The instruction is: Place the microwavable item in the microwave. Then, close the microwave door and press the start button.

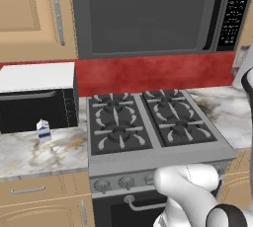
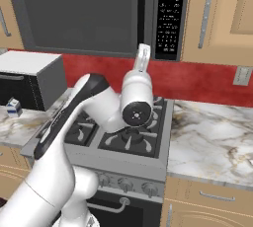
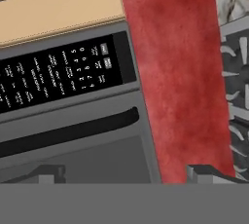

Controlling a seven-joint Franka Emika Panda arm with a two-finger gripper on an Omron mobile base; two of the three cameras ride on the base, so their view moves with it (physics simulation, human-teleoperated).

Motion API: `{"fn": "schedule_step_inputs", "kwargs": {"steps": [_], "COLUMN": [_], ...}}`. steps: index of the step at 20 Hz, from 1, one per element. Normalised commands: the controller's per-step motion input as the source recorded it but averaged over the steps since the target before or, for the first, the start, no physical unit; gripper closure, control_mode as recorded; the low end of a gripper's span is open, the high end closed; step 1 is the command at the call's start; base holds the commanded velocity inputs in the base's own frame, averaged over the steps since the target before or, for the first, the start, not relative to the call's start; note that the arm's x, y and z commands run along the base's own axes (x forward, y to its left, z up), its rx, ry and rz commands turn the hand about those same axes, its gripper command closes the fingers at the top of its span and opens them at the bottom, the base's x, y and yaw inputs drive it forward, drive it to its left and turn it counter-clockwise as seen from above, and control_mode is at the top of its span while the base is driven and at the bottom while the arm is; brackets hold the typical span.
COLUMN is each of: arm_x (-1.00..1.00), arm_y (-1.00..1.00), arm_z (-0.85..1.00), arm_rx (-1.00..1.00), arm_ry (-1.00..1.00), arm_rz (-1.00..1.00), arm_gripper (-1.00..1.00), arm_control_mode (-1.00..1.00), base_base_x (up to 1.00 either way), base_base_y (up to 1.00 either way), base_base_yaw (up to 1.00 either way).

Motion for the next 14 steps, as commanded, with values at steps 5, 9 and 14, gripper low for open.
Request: {"fn": "schedule_step_inputs", "kwargs": {"steps": [5, 9, 14], "arm_x": [0.45, 0.48, 0.45], "arm_y": [-0.37, -0.39, -0.38], "arm_z": [-0.08, -0.15, -0.14], "arm_rx": [0.0, 0.0, 0.0], "arm_ry": [0.0, 0.0, 0.0], "arm_rz": [0.0, 0.0, 0.0], "arm_gripper": [-1.0, -1.0, -1.0], "arm_control_mode": [-1.0, -1.0, -1.0], "base_base_x": [0.0, 0.0, 0.0], "base_base_y": [0.0, 0.0, 0.0], "base_base_yaw": [0.0, 0.0, 0.0]}}
